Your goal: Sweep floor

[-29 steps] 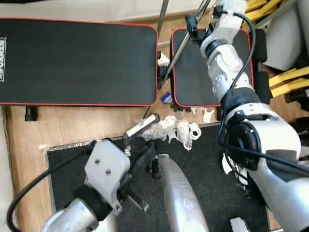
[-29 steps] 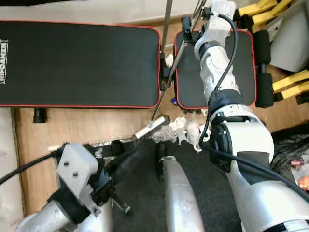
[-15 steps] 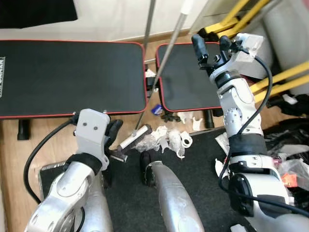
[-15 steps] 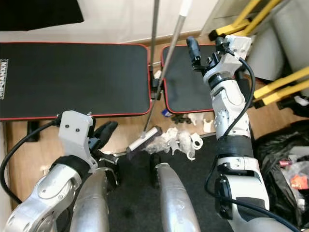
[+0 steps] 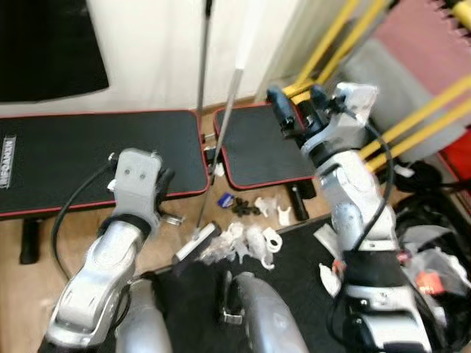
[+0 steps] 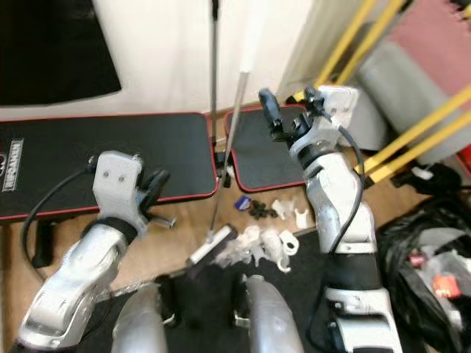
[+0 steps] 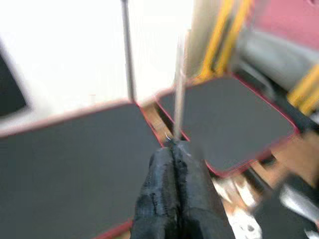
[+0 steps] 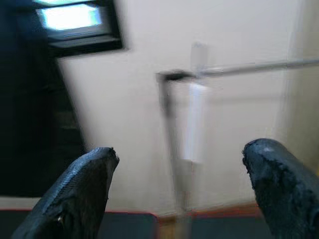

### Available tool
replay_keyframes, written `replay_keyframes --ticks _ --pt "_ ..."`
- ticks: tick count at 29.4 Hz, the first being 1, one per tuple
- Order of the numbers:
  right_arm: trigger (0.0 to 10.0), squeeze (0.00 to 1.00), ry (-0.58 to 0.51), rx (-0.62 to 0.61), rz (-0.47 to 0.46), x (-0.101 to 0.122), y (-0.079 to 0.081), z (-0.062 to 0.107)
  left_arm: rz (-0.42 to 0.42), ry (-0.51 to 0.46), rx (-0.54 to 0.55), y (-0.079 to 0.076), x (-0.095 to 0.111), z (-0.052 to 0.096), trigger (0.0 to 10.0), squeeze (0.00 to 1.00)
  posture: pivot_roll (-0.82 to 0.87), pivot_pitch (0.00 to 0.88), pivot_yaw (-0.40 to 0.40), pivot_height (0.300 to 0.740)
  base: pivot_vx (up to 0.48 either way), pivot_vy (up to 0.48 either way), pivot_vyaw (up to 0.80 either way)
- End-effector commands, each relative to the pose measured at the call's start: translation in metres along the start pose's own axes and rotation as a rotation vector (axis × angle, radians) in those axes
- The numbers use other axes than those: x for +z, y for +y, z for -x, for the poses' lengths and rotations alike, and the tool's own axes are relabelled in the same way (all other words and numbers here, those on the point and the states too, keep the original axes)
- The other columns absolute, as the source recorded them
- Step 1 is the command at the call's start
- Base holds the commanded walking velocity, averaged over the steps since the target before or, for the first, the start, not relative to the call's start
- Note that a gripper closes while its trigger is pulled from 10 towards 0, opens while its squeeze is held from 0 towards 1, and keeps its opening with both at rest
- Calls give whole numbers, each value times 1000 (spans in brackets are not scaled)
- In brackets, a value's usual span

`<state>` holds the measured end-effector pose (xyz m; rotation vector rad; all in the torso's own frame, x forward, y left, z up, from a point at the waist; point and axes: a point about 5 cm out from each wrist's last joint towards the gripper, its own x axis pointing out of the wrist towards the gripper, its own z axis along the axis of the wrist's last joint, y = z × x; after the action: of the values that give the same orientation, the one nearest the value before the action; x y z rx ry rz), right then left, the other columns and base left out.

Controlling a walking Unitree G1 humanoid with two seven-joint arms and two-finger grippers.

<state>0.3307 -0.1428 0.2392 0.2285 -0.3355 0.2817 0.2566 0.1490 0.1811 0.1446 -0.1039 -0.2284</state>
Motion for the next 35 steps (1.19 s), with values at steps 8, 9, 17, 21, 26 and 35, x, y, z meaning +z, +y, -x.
replay_keyframes --ticks 8,9,17,21,26,35 --pt "10000 0 56 12 4 -6 8 5 11 29 -53 -8 -10 -3 10000 0 -62 135 -198 740 423 0 0" --pt "10000 0 60 12 8 -6 8 5 9 27 -53 -7 -10 -3 10000 0 -62 135 -198 740 409 0 0" --pt "10000 0 69 14 8 -6 9 7 4 17 -59 -7 -9 -4 10000 0 -62 144 -193 740 388 0 0" --pt "10000 0 99 21 -7 -9 11 7 15 4 -69 -10 -7 -4 10000 0 -69 168 -192 740 283 0 0" --pt "10000 0 223 97 -58 -28 23 2 41 35 -77 -14 -12 3 10000 0 -69 209 -197 740 0 0 0" --pt "10000 0 377 122 -74 -53 30 -10 64 93 -83 -19 -17 25 10000 0 -51 276 -208 740 0 0 0"
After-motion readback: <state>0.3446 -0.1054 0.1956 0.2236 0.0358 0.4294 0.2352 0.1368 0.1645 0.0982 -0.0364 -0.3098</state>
